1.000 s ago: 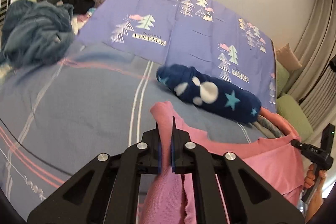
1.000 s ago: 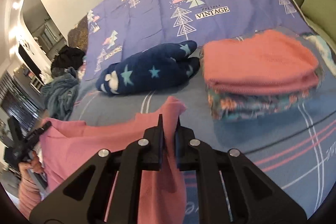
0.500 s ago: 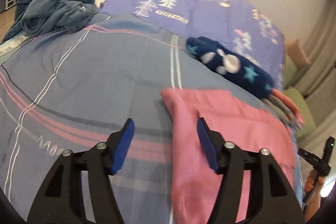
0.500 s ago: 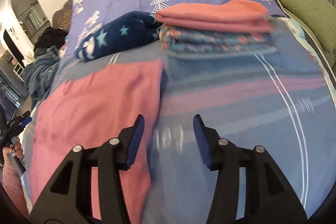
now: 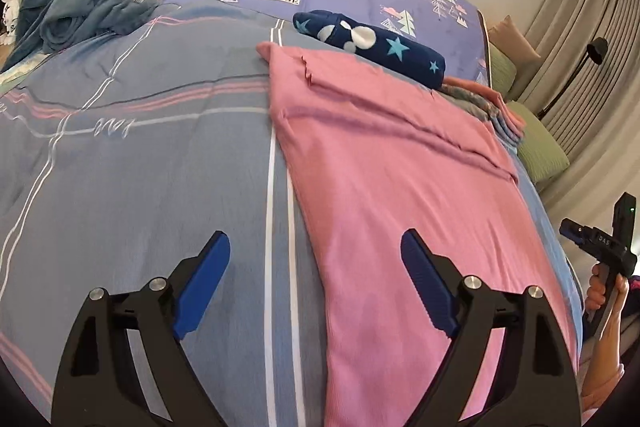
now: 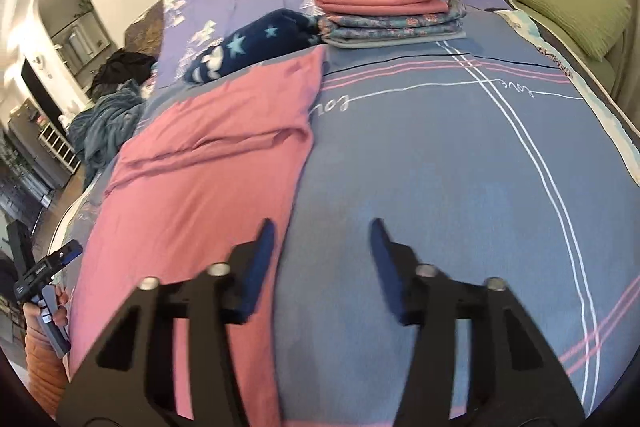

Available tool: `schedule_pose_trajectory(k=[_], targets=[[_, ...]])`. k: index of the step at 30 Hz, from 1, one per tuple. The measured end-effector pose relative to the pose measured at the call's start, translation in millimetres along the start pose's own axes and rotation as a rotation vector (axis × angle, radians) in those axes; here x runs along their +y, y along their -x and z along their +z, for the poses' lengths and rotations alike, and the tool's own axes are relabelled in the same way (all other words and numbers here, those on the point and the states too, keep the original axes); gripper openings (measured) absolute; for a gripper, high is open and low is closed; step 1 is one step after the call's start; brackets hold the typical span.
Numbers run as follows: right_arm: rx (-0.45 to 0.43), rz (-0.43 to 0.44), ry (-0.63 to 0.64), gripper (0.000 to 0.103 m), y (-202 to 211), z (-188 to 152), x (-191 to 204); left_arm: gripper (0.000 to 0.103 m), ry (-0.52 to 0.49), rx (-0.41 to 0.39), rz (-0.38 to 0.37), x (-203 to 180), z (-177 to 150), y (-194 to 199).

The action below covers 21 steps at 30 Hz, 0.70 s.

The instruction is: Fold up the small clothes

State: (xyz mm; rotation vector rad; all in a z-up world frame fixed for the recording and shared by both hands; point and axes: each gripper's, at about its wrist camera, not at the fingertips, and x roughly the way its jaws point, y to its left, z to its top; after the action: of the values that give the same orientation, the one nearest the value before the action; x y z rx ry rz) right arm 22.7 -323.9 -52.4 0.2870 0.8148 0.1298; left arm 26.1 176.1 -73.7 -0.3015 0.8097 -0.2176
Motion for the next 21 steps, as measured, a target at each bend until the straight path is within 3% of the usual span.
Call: schedule_pose_trajectory(k=[3, 9, 15, 21], targets=[[-0.039, 0.024, 0.004, 0.039, 18, -15, 5, 0.087, 0.007, 0.003, 0.066, -2, -15, 15], [-0.097, 0.094, -0.037, 0.04, 49, -62, -1, 0.087, 0.008, 0.004, 0.037, -9, -52, 42], [-0.008, 0.185, -0.066, 0.041, 77, -121, -19, 0.089, -0.011, -0.008, 0.079, -13, -87, 63], [0.016, 0.253, -0.1, 0.05, 115, -179, -23, 0.089, -0.054, -0.003, 0.021, -19, -119, 92]])
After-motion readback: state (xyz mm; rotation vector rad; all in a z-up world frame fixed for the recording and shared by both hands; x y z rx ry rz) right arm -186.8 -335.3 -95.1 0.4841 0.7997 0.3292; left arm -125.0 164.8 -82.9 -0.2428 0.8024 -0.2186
